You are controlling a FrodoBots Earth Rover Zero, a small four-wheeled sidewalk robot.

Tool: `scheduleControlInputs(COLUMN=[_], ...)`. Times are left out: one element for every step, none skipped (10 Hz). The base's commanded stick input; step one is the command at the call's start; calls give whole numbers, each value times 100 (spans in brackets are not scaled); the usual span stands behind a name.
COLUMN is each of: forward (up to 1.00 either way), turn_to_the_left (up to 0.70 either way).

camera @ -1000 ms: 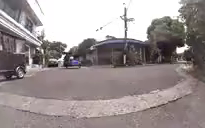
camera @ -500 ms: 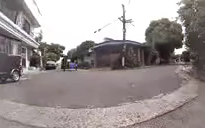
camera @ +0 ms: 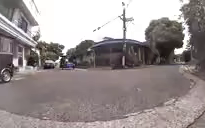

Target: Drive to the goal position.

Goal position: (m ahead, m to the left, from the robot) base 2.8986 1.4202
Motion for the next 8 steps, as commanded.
scheduleControlInputs(forward=[70,70,70,70,70,70,70,70], turn_to_the_left=[0,0,0,0,0,0,0,0])
